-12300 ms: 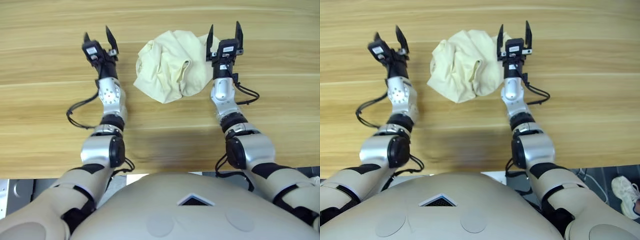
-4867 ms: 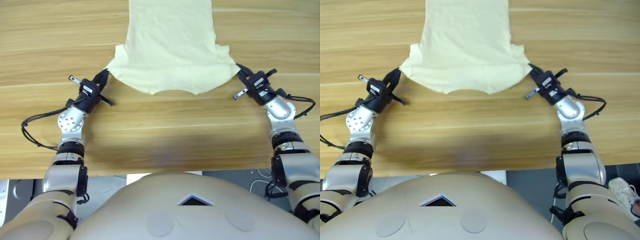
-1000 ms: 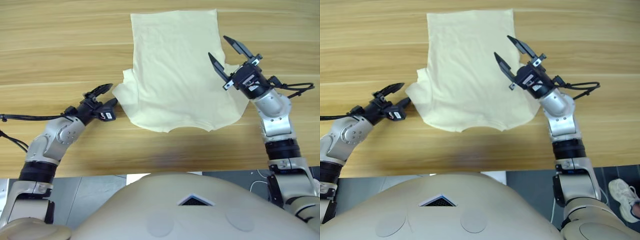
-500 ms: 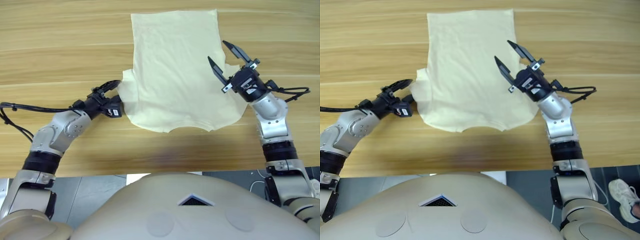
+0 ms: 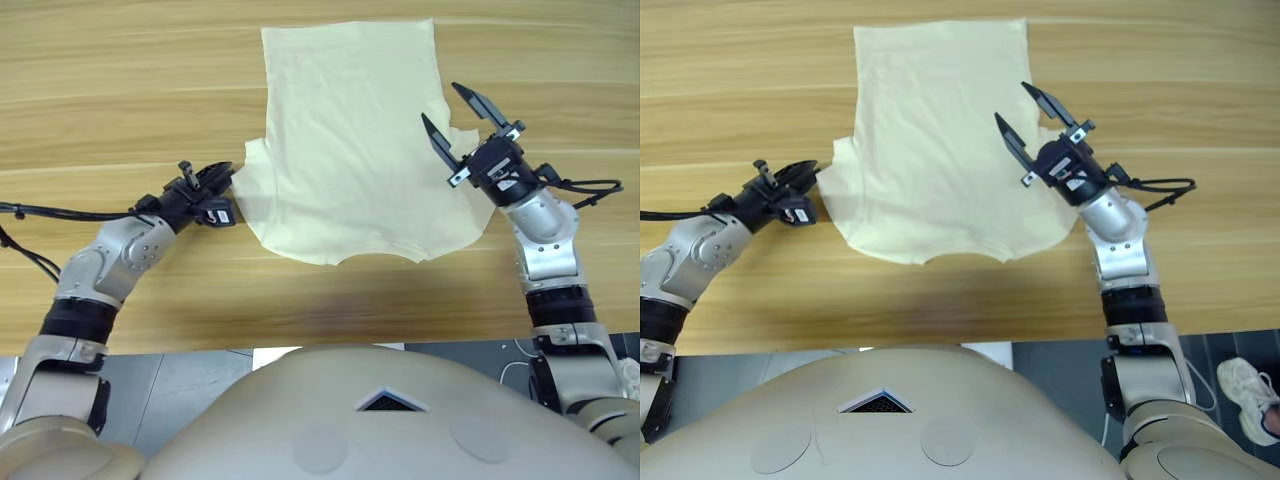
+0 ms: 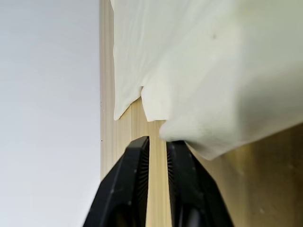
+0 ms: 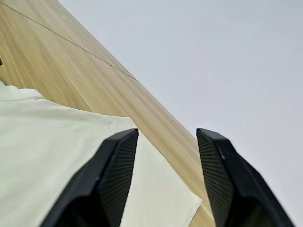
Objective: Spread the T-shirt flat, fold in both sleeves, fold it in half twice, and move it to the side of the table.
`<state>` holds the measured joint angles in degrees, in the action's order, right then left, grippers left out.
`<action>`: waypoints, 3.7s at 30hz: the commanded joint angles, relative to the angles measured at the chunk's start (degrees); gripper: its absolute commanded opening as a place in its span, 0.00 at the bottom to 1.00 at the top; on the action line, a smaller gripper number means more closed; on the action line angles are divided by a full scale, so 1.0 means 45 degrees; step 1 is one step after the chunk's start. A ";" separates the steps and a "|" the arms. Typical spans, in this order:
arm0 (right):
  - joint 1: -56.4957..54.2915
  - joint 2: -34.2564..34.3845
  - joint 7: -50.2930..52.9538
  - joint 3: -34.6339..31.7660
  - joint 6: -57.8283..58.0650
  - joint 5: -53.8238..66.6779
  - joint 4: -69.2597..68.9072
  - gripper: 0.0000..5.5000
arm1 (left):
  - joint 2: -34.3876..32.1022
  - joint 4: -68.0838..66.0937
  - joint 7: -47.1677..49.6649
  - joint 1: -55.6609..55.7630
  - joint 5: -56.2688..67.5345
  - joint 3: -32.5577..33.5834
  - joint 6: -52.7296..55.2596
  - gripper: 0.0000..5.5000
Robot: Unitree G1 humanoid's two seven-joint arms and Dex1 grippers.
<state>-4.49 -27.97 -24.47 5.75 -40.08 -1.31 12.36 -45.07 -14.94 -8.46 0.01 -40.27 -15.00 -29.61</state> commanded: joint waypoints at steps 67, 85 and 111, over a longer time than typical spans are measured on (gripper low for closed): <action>0.0908 0.0113 0.0067 -0.0733 -0.0554 -0.0029 0.0712 0.42 | -0.0598 -0.0397 -0.1710 -0.0325 -0.0033 -0.1215 -0.0114 0.03; 0.0961 0.0082 0.0060 -0.0886 -0.0647 0.0070 0.1014 0.42 | 0.0811 0.0190 -0.0054 -0.0095 0.1714 -0.0424 -0.1289 0.00; 0.1064 0.0438 -0.0013 -0.0655 -0.0813 -0.0006 0.1313 0.42 | 0.2456 -0.1687 0.0860 0.2971 -0.0154 -0.1761 -0.2514 0.00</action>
<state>-0.09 -26.01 -24.24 2.75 -43.68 -1.36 18.18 -34.24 -20.88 -5.13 11.48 -39.47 -22.13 -40.90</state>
